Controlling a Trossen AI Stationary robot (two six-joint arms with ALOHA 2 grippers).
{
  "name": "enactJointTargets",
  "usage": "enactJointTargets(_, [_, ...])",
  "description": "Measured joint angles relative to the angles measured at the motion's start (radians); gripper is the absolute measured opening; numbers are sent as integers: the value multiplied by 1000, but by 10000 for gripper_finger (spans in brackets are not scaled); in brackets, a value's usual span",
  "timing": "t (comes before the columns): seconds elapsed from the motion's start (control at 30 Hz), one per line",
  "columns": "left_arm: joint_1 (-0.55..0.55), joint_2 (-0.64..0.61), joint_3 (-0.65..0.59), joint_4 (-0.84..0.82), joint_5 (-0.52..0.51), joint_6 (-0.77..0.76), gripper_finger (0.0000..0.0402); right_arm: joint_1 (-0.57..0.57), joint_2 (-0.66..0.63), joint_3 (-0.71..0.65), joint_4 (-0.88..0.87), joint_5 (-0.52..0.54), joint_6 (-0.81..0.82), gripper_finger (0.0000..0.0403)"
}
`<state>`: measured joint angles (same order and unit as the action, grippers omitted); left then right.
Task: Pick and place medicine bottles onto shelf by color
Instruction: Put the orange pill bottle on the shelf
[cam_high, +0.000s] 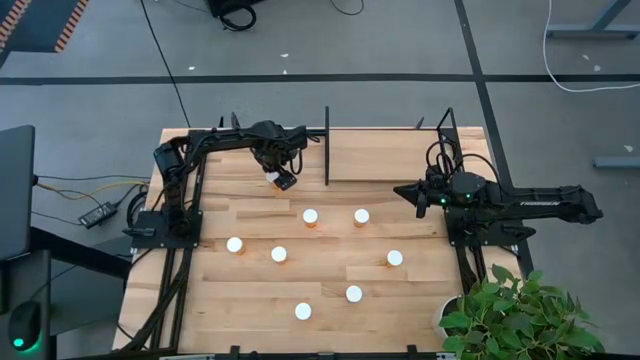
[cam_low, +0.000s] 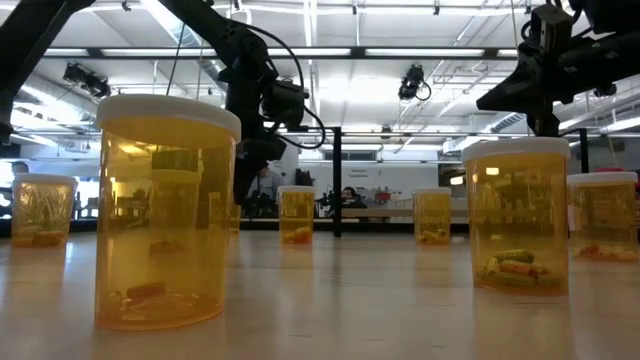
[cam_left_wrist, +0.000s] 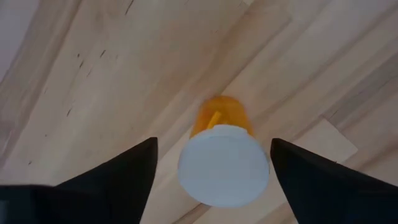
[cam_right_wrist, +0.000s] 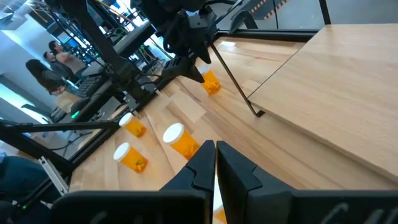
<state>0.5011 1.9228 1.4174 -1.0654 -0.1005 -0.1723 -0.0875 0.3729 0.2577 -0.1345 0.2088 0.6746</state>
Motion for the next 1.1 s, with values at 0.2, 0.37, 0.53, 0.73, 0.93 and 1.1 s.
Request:
enactJointTargets(0.2, [-1, 0, 0, -1, 0, 0, 263, 0, 0, 0, 0, 0, 3, 22])
enactJointTargets(0.37, [-1, 0, 0, -2, 0, -1, 223, 0, 0, 0, 1, 0, 6, 22])
enactJointTargets(0.53, [-1, 0, 0, -12, 0, -1, 212, 0, 0, 0, 1, 0, 7, 22])
enactJointTargets(0.73, [-1, 0, 2, -49, 0, 1, 237, 0, 0, 0, 2, 0, 9, 22])
enactJointTargets(0.93, [-1, 0, 86, -130, 1, 2, 226, 0, 0, 0, 2, 0, 77, 22])
enactJointTargets(1.1, [-1, 0, 242, -206, 1, 28, 215, 0, 0, 0, 2, 0, 78, 22])
